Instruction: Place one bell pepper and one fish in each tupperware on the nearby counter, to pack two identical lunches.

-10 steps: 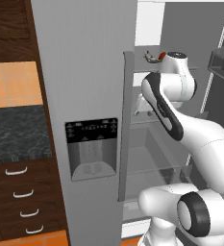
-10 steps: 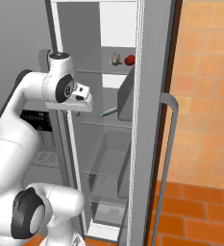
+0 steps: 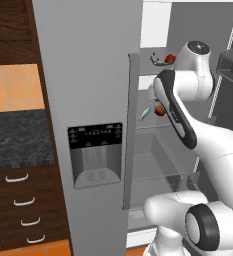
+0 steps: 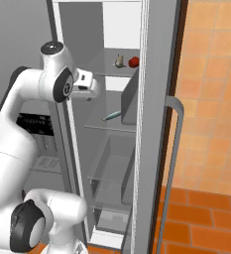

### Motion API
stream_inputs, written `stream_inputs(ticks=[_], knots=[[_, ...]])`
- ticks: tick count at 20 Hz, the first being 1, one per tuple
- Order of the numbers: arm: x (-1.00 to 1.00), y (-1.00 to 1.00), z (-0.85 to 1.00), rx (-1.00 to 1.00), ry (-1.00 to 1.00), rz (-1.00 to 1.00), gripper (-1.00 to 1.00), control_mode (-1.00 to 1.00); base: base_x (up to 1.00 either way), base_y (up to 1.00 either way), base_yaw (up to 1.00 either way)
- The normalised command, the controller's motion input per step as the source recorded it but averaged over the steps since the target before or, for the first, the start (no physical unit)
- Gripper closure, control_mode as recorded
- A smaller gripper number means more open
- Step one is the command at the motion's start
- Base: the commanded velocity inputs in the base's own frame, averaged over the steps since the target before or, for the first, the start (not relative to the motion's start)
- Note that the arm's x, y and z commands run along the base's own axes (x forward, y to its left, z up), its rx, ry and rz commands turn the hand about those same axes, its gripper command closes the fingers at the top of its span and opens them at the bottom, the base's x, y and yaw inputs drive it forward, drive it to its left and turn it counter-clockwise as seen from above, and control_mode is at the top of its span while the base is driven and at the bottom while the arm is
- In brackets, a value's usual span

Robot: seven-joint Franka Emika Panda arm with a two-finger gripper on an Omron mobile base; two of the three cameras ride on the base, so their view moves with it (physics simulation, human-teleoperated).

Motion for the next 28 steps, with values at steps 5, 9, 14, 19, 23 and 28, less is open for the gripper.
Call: stream_inputs(ticks=[5,9,14,19,23,28], knots=[[0.47,-0.36,0.92,-0.07,-0.29,-0.09,-1.00,-1.00,0.00,0.00,0.00],[0.32,-0.33,0.81,0.00,-0.09,-0.02,-1.00,-1.00,0.00,0.00,0.00],[0.38,-0.20,0.00,0.00,-0.04,0.00,-1.00,-1.00,0.00,0.00,0.00],[0.70,-0.26,0.00,0.00,0.00,0.00,-1.00,-1.00,0.00,0.00,0.00],[0.53,-0.12,0.00,0.00,-0.06,0.01,-1.00,-1.00,0.00,0.00,0.00],[0.73,-0.08,0.00,0.01,-0.04,0.09,-1.00,-1.00,0.00,0.00,0.00]])
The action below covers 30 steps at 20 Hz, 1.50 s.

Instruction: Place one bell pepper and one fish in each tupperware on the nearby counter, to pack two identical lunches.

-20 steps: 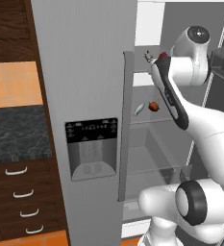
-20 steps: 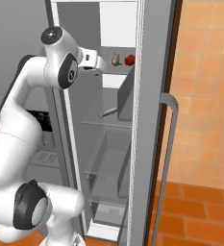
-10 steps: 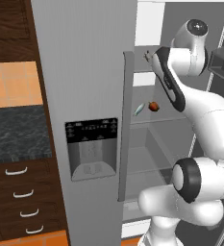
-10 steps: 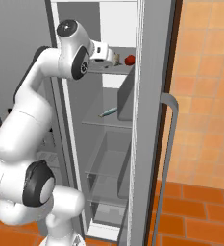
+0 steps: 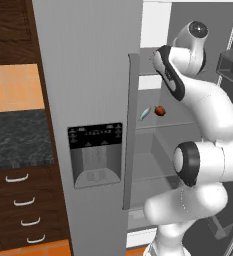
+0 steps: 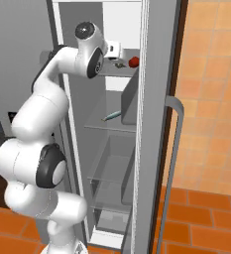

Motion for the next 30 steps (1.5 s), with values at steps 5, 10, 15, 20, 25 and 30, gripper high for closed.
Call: stream_inputs(ticks=[5,10,15,20,25,30], knots=[[0.59,-0.28,0.07,0.03,0.01,0.12,-1.00,-1.00,0.00,0.00,0.00],[0.54,0.00,0.01,0.00,0.11,0.09,-1.00,-1.00,0.00,0.00,0.00],[0.62,0.00,-0.01,0.00,0.03,0.10,-1.00,-1.00,0.00,0.00,0.00],[0.53,-0.01,-0.29,0.00,0.01,0.04,-1.00,-1.00,0.00,0.00,0.00],[0.56,-0.02,-0.44,-0.03,0.00,0.00,-1.00,-1.00,0.00,0.00,0.00],[0.30,0.00,-0.28,-0.01,0.00,0.00,-1.00,-1.00,0.00,0.00,0.00]])
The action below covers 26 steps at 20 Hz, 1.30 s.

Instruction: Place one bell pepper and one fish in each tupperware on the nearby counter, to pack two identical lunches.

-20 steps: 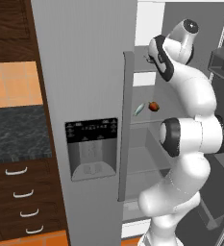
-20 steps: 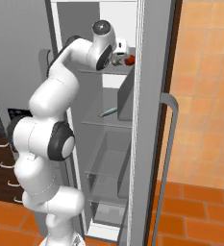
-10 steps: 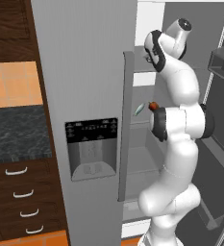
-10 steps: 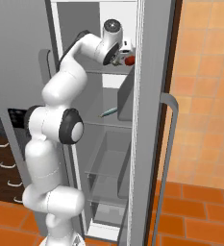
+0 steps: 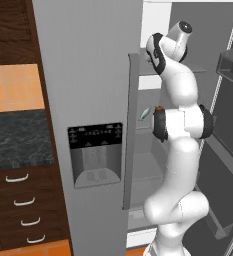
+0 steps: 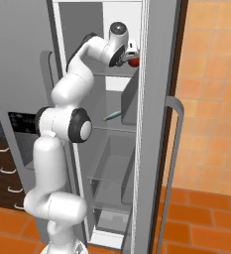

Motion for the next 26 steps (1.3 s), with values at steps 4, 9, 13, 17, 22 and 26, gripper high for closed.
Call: stream_inputs(ticks=[4,9,13,17,22,26], knots=[[-0.28,0.00,-0.22,0.00,0.01,0.00,-1.00,-1.00,0.00,0.00,0.00],[-0.65,0.01,-0.38,0.00,0.00,-0.01,-1.00,-1.00,0.00,0.00,0.00],[-0.23,0.38,-0.55,0.00,0.00,0.00,1.00,-1.00,0.00,0.00,0.00],[-0.07,0.37,-0.53,0.00,0.00,0.00,1.00,-1.00,0.00,0.00,0.00],[-0.12,0.02,-0.16,0.00,0.00,-0.06,1.00,-1.00,0.00,0.00,0.00],[-0.90,0.12,-0.01,0.06,-0.05,-0.21,1.00,-1.00,0.00,0.00,0.00]])
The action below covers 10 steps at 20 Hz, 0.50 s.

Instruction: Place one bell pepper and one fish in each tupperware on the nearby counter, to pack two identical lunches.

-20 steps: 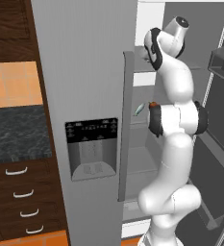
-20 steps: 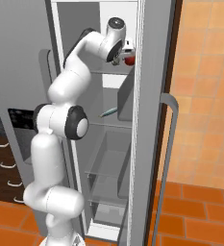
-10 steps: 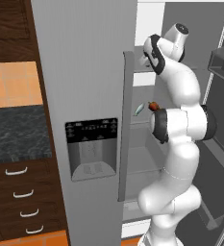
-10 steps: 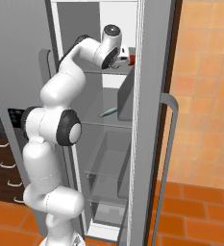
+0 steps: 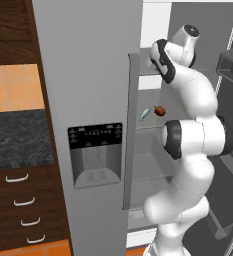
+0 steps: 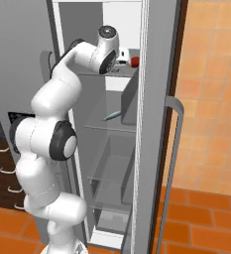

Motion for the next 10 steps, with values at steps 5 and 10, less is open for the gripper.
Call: stream_inputs(ticks=[5,10], knots=[[-1.00,0.04,-0.02,0.13,-0.13,-0.18,1.00,-1.00,0.00,0.00,0.00],[-1.00,0.02,-0.02,0.05,-0.06,-0.09,1.00,-1.00,0.00,0.00,0.00]])
